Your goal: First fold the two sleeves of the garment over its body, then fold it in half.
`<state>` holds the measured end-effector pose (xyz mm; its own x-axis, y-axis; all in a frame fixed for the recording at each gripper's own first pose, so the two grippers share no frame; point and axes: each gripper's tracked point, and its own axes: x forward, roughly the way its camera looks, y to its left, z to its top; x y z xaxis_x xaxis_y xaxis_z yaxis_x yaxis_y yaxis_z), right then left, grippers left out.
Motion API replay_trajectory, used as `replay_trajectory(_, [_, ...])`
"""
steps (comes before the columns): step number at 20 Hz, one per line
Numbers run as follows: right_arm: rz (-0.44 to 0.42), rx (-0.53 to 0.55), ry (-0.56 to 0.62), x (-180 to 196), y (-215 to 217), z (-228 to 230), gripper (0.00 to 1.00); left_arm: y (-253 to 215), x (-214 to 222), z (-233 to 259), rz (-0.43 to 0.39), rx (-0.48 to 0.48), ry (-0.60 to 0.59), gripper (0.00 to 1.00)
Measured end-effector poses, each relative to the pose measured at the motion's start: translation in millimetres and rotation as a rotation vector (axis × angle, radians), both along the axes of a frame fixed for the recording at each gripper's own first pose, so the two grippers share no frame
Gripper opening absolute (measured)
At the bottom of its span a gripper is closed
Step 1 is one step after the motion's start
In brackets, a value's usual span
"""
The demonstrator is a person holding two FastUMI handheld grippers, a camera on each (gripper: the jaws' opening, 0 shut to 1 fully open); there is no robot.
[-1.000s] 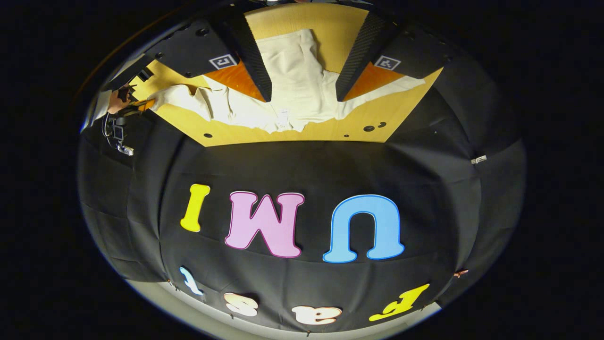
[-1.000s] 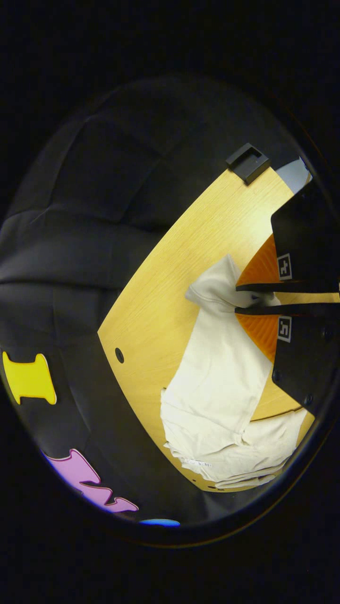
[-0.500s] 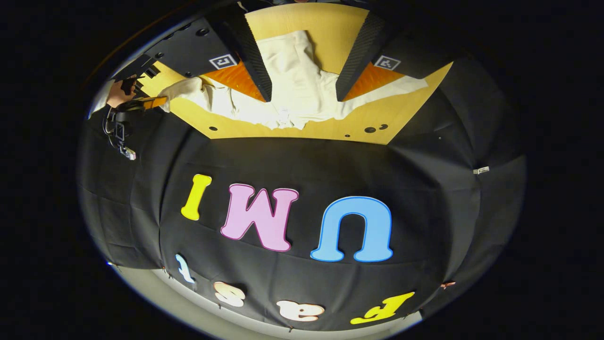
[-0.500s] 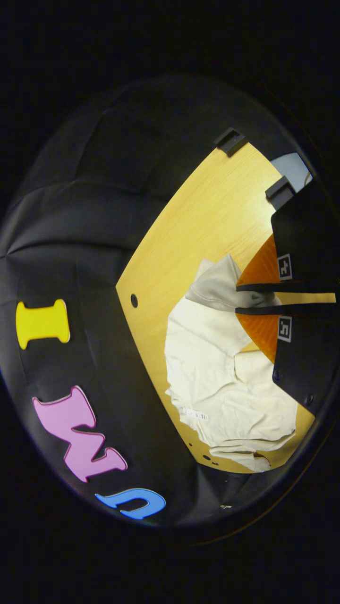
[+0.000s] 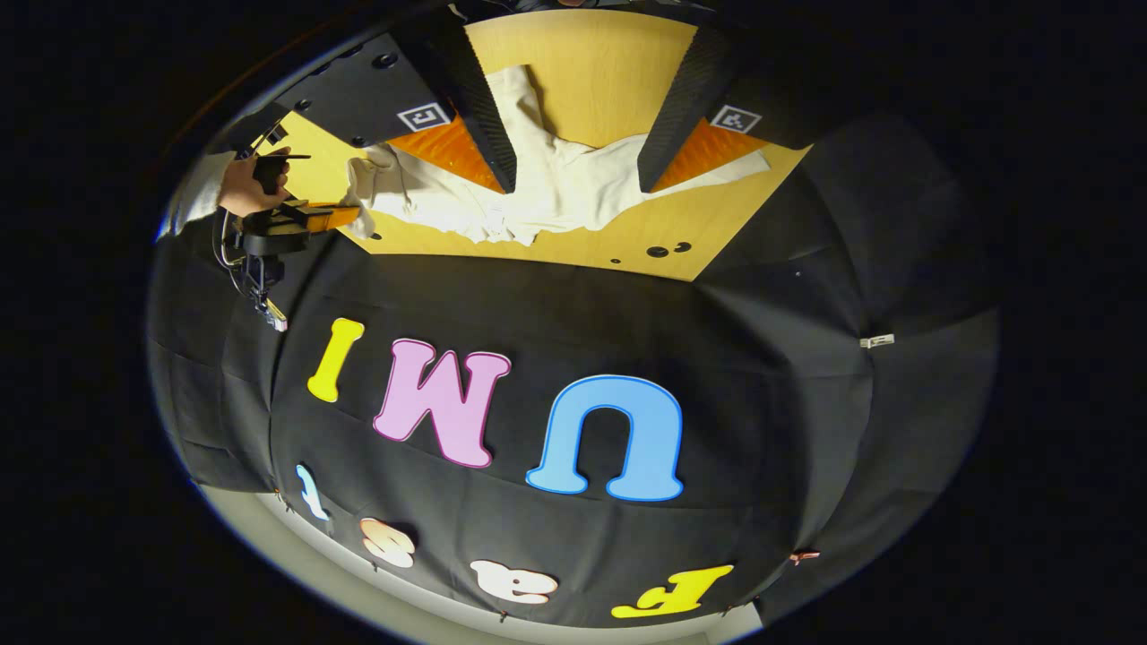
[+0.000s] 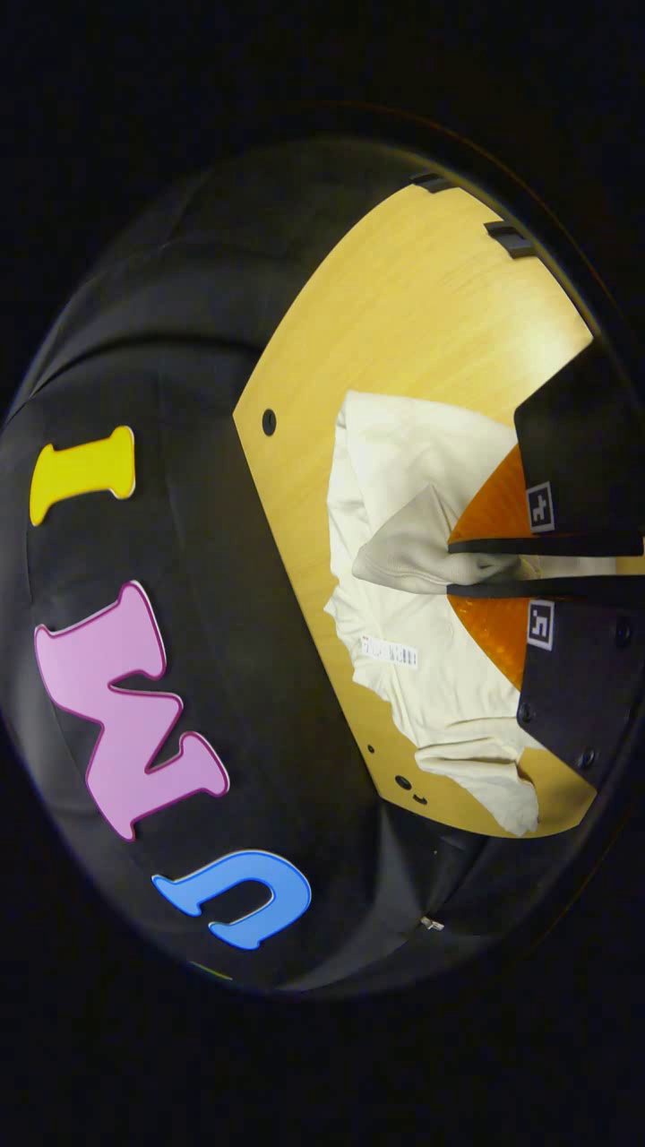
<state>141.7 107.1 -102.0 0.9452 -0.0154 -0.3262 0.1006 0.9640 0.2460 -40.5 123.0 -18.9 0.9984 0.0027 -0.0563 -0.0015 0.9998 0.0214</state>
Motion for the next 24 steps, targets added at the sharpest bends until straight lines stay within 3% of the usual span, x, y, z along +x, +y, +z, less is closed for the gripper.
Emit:
replay_trajectory(5, [0.102, -0.022, 0.023, 23.8, 75.8, -12.0, 0.13, 31.1, -10.2, -2.4, 0.062, -0.013, 0.003, 0.9])
replay_trajectory(11, [0.182, -0.044, 0.106, 49.5, 136.2, -62.0, 0.13, 52.3, -23.9, -12.6, 0.13, -0.032, 0.018, 0.9])
replay_trajectory(20, [0.187, -0.088, 0.216, 78.8, 160.7, -119.6, 0.12, 78.6, -32.1, -27.1, 0.224, -0.058, 0.04, 0.9])
replay_trajectory(24, [0.183, -0.111, 0.234, 81.5, 166.6, -130.3, 0.17, 91.3, -22.6, -32.1, 0.258, -0.079, 0.048, 0.9])
